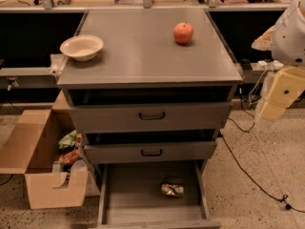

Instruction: Pick orange can from bottom drawer and place on counter

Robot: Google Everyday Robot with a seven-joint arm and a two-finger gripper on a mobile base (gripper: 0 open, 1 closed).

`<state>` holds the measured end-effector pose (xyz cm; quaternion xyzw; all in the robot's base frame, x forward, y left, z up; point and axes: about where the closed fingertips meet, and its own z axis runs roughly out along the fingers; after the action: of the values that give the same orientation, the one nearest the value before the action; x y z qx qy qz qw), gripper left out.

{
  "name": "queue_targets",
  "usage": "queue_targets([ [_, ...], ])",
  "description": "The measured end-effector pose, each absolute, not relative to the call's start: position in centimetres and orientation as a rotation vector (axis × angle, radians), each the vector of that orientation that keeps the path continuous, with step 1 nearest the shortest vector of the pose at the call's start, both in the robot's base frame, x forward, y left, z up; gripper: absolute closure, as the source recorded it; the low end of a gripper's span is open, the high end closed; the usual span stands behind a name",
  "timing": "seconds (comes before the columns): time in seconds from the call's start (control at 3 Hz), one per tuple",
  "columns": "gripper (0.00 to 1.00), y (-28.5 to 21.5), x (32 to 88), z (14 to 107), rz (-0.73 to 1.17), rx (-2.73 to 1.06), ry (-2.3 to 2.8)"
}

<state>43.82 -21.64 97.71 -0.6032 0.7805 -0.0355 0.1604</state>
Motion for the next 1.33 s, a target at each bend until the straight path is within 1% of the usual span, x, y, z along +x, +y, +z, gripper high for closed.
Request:
queue_targets([
  [0.33, 0.0, -21.6, 43.8, 97.7, -0.101, -1.723, 2.229],
  [0.67, 0.0, -19.4, 43.7, 94.3, -0.111, -1.764, 2.202],
  [1.0, 0.0, -15.4, 43.3, 89.3, -0.127, -1.857, 2.092],
  [1.33, 0.0, -14.9, 43.0, 77.0, 0.094, -1.846, 2.122],
])
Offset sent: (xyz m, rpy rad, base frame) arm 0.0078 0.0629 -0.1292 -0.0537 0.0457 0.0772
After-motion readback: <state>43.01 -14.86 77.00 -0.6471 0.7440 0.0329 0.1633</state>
